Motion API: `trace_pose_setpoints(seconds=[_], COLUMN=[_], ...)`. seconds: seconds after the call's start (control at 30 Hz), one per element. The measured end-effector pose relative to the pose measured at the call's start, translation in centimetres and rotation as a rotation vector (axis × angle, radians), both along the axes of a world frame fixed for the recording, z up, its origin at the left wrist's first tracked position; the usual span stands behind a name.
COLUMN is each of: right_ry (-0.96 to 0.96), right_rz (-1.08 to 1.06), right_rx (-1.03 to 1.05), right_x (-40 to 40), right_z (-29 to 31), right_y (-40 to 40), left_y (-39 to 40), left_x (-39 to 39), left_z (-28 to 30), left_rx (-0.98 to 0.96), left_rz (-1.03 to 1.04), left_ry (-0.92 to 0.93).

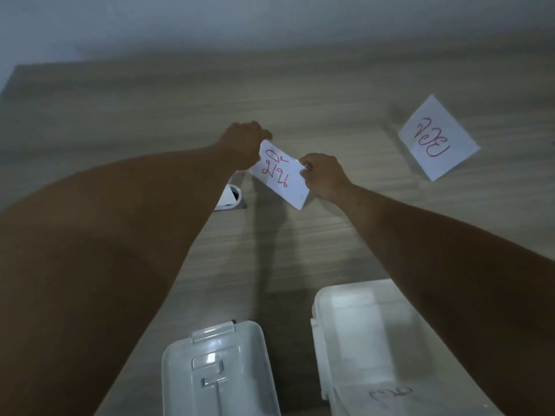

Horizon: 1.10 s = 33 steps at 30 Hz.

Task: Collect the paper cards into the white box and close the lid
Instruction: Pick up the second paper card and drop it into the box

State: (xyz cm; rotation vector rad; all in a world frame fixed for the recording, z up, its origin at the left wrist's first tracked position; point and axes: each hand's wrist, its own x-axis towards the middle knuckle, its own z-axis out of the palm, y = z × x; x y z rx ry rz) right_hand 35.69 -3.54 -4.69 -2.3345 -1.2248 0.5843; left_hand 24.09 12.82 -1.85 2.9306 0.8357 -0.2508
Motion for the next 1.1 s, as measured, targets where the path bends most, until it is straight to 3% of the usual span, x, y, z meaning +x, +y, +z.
trace_pose_setpoints(seconds=[0.1, 0.3, 0.53, 0.67, 0.83, 1.1], right_ry=[-0.055, 0.002, 0.015, 0.06, 0.162, 0.142], right_rz=[-0.002, -0.031, -0.042, -0.017, 0.022, 0.16], right_rx=[0.073, 0.15, 0.317, 0.323, 0.263, -0.004], right_x=[0.1, 1.5, 1.9, 2.0, 1.0, -2.5], right_z=[-0.6, 2.8, 11.5, 14.1, 13.3, 7.0], right_y=[-0.6, -4.4, -14.6, -22.2, -30.7, -37.1], left_y=[-0.4, -3.7, -15.6, -23.1, -32.1, -39.3], left_x=[-0.1, -1.7, -3.4, -4.5, -6.8, -10.4], left_z=[-0.8, 2.0, 11.7, 14.4, 12.8, 5.8], left_rx=[-0.091, -0.273, -0.291, -0.312, -0.344, -0.425], left_rz=[0.072, 0.09, 0.154, 0.173, 0.182, 0.211], left_ry=[-0.132, -0.193, -0.344, -0.389, -0.347, -0.172])
